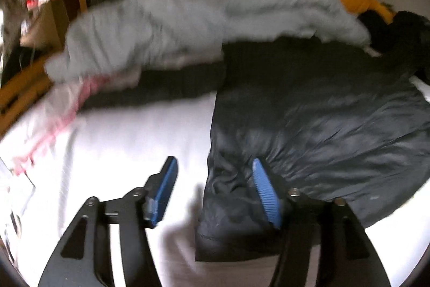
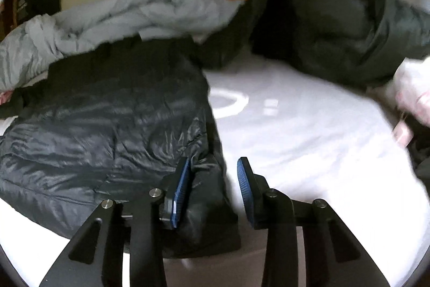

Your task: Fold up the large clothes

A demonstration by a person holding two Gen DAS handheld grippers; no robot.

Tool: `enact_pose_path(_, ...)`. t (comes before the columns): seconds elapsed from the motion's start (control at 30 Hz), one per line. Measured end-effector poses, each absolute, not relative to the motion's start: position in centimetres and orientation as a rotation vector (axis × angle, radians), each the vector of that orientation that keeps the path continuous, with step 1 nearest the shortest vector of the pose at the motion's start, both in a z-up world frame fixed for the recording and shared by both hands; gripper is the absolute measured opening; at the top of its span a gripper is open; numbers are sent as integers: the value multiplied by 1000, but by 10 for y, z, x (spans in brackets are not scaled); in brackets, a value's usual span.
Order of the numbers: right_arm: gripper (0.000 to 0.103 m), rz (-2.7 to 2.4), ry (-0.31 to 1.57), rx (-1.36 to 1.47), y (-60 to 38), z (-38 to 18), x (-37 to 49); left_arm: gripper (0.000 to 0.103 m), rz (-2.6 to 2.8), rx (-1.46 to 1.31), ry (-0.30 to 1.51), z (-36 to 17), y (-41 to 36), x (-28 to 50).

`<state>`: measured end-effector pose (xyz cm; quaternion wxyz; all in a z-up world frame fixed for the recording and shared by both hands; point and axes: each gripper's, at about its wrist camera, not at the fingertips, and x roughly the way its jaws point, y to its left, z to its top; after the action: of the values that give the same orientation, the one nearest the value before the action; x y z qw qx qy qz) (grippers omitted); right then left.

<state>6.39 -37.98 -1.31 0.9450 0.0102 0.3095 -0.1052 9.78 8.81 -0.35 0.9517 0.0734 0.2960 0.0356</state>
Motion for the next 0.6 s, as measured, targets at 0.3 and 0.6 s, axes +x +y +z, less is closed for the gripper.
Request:
enact_pose_path(0.3,83,-8,488,12,-332,23,31,78,-180,109,539,20,33,54)
enact_pose_path(0.6,84,79,748,-56,-291,-37,65,82,-133,158,741,-44,7,83)
